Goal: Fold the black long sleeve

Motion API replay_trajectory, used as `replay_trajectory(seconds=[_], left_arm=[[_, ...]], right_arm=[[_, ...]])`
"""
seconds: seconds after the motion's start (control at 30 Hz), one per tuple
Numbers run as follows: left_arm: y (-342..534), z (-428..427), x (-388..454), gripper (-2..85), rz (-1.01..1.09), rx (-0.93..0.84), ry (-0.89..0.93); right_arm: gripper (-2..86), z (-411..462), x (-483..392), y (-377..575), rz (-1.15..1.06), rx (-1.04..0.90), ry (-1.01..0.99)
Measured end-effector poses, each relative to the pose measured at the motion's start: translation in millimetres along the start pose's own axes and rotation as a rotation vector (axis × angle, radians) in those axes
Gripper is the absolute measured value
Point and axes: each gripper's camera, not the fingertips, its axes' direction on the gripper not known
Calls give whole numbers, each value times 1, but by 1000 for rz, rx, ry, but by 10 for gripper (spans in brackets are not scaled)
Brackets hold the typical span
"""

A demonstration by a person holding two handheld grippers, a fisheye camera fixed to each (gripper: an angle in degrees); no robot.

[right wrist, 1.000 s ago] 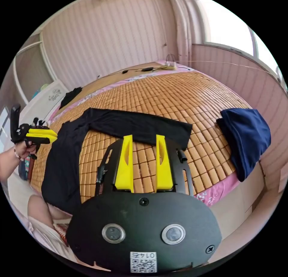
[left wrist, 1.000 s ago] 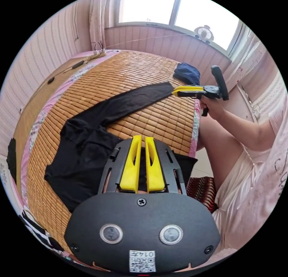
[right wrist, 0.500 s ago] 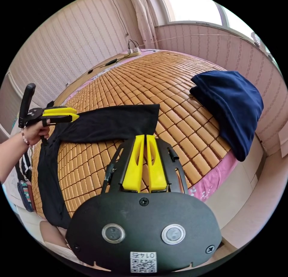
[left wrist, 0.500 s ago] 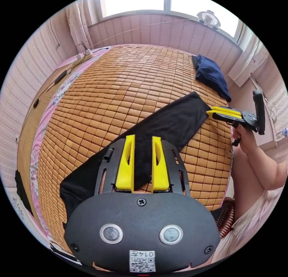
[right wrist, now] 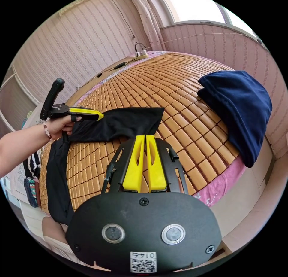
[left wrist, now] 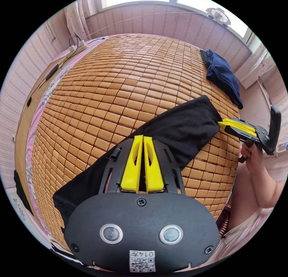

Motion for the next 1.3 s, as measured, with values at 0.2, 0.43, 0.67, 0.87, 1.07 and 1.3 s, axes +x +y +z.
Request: replay_trajectory(seconds=[0.2,0.43,0.67,0.87,1.07,1.3], left_arm=[[33,-45,-8,-10,-64,120,15],[142,-161,-38,-10,-149,328,-63],[309,-241,-70,-9,-367,463,-142],[465,-210,-77,5,-638,373,-57],[608,-202,-62,33,-893,295,-9],[664,-200,-27,41,-902,254,98]], right_arm=[[3,-31,-11,16,-44,188,-186],[2,-89,-111,16,-236,410,-570],[3,-108,-305,34,-679,305,-1065],[3,-37,-472,158,-1168,-180,-1038],[13,24,-581,322,-1723,-528,-688],[44,50,-593,332,-1613,-638,-697]])
